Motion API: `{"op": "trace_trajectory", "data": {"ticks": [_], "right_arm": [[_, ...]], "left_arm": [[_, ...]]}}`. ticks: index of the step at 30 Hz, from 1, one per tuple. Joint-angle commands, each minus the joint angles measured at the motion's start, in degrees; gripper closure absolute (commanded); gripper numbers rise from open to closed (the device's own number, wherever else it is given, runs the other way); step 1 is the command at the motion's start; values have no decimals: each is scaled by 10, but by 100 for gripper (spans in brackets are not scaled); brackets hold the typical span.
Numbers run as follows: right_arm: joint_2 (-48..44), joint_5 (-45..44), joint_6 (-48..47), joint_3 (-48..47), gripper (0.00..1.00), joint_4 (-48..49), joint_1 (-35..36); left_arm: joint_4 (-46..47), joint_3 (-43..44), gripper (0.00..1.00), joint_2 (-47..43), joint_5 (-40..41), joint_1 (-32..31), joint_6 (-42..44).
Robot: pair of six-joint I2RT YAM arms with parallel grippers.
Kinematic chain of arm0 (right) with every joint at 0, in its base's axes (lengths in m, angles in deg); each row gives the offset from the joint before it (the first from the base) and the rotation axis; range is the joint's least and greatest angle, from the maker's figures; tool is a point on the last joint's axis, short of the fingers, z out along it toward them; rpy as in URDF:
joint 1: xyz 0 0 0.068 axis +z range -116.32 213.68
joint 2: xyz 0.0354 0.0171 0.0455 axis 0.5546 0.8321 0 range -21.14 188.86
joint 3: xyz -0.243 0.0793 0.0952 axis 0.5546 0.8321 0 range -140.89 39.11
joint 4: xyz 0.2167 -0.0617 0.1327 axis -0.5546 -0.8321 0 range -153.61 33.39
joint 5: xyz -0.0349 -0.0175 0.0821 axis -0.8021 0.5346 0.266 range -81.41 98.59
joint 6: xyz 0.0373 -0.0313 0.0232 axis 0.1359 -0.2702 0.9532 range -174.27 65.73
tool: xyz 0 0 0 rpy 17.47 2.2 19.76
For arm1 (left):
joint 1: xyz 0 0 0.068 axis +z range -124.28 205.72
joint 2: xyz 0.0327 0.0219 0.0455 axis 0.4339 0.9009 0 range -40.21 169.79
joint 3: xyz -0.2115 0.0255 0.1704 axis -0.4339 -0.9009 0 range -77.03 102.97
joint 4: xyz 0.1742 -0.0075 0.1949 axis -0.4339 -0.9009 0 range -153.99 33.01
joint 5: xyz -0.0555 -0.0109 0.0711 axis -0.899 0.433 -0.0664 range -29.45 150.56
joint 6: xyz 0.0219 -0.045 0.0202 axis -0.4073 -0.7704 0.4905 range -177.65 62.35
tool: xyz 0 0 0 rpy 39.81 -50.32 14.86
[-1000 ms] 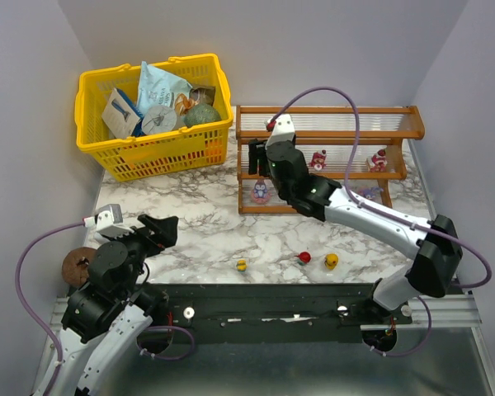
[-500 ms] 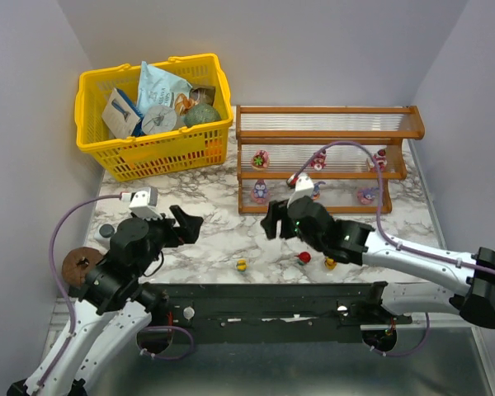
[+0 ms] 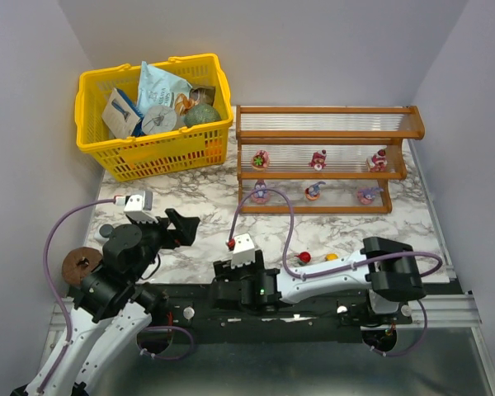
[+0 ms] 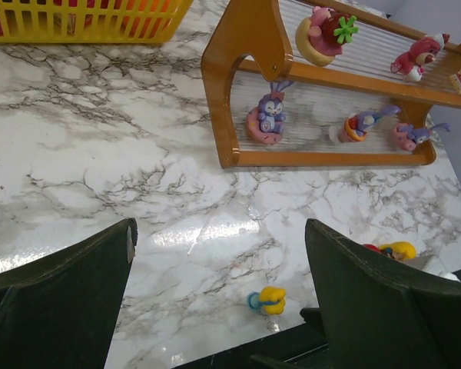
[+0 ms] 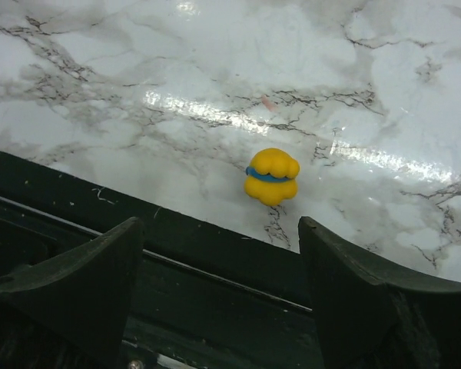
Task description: Place and organize the plastic toys onto the shelf
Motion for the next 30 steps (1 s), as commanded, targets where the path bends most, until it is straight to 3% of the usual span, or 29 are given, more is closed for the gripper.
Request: {"op": "trace_trajectory", "data": {"ticks": [1,13,20,30], "right_arm": [[25,-56,108,-4,12,-53,3],[54,-59,98,25,21,-1,-20],[64,-50,63,31,35,39,-39],[82,-53,38,21,42,58,-45]], "left_arm": [[9,-8,1,8,14,-1,3],[12,-8,1,15,2,-1,5],[13,-8,1,15,1,-1,5],[13,-7,1,18,0,-1,5]]}}
